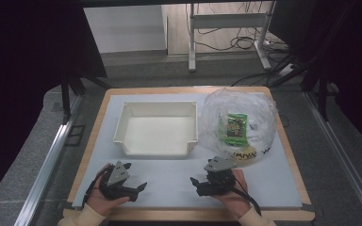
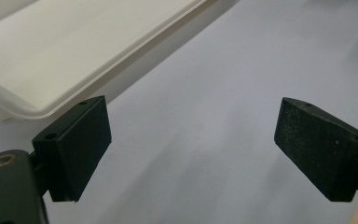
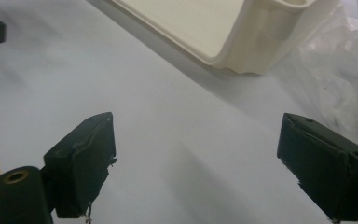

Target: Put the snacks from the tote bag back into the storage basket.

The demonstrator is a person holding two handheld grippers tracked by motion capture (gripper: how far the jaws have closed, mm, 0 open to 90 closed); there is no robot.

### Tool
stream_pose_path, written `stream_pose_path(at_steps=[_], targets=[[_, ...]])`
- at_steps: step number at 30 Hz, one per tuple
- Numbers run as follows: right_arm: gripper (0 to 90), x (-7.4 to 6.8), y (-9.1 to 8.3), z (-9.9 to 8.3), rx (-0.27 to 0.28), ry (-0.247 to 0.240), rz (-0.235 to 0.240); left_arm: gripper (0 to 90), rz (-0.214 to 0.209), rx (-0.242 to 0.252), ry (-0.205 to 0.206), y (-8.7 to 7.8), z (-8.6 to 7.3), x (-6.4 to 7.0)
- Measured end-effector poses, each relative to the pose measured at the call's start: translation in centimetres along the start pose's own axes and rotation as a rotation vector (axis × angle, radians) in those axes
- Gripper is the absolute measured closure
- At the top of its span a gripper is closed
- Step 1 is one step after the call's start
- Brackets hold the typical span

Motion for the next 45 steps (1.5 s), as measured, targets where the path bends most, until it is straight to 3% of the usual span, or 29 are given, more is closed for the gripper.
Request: stream_pose_path(at_steps=[7,25,33,45], targets=[[13.5,0.2,-0.1,0.1,0.009,-0.001,0.018,10.7,0.001,0.006,-0.011,-0.1,0.0,-0.2],[15.6,0.0,0.2,0.5,0.014,0.038,0.047,10.7,0.003,0.007,0.012,-0.4,-0.2,-0.1],[16.8,0.2,0.1,0.7,0.021,0.021,0.064,10.8,0.006,0.009,0.01,-0.5,-0.2,0.0],[19.2,0.8,-0.7,2.9,0.073,0.036,0.058,10.8,0.003,-0.003,0.021,-0.2,-0.3,0.1]])
Point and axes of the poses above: each handheld gripper's, and its own axes: y roughly forward along the jaws, z roughly out of its top, x roughly to its right, the point moved 4 cm from there along y, roughly forward along the jaws, and after that the axes turned 12 degrees about x, right-handed, at the moved point
